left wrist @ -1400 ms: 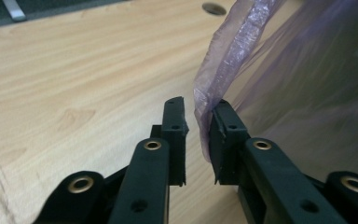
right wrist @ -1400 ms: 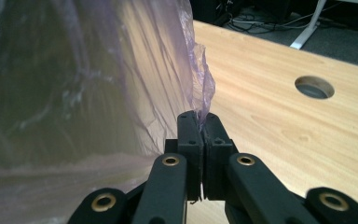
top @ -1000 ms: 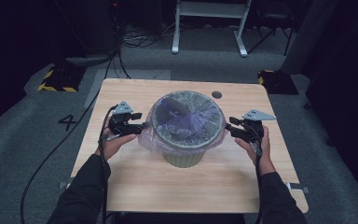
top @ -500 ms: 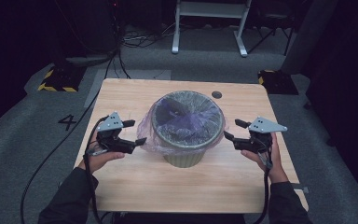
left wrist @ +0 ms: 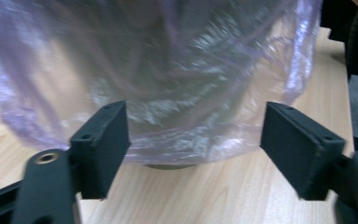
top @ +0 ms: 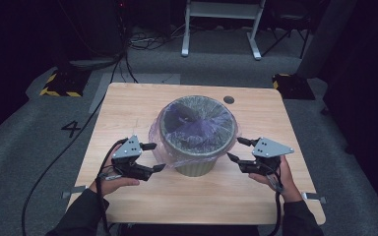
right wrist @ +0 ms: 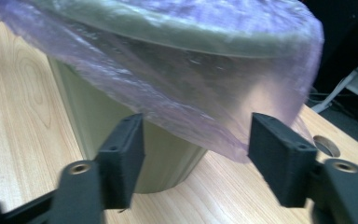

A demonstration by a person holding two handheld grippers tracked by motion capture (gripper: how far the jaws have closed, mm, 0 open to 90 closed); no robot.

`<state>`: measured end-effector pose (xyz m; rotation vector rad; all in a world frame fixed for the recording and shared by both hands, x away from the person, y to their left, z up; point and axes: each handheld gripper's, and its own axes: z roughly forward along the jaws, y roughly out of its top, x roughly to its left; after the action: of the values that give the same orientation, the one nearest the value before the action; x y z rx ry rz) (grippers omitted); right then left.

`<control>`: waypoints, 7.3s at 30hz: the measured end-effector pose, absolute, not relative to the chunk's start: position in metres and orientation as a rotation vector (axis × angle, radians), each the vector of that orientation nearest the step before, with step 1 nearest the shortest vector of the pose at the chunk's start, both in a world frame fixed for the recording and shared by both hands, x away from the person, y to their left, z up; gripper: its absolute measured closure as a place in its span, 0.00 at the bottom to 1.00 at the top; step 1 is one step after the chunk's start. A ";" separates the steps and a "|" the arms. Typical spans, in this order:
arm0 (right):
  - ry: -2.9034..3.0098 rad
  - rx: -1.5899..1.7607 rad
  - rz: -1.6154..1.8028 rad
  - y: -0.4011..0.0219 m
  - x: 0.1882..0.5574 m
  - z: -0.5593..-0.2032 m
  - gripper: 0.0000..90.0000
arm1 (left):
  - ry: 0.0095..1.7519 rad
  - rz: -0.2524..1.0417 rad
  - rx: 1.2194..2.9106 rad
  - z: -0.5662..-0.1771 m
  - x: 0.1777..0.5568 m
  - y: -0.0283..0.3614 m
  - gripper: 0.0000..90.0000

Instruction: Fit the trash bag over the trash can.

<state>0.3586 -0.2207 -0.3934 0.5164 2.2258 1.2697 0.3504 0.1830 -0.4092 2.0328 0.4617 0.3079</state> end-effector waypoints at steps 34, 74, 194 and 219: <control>2.128 0.534 1.346 -0.216 0.360 -0.403 0.34 | 0.468 0.310 1.999 -0.420 0.346 0.165 0.17; 2.388 0.686 1.292 -0.229 0.388 -0.453 1.00 | 0.474 0.264 2.109 -0.457 0.375 0.148 1.00; 2.497 0.616 1.160 -0.132 0.434 -0.330 0.24 | 0.802 0.322 2.237 -0.504 0.348 0.207 0.15; 2.655 0.651 0.840 -0.113 0.447 -0.333 0.25 | 0.793 0.319 2.239 -0.504 0.348 0.207 0.15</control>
<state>0.4475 -0.1131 -0.3328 0.6506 2.6553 0.8398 0.3477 0.2072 -0.5042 2.2390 0.7928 0.3192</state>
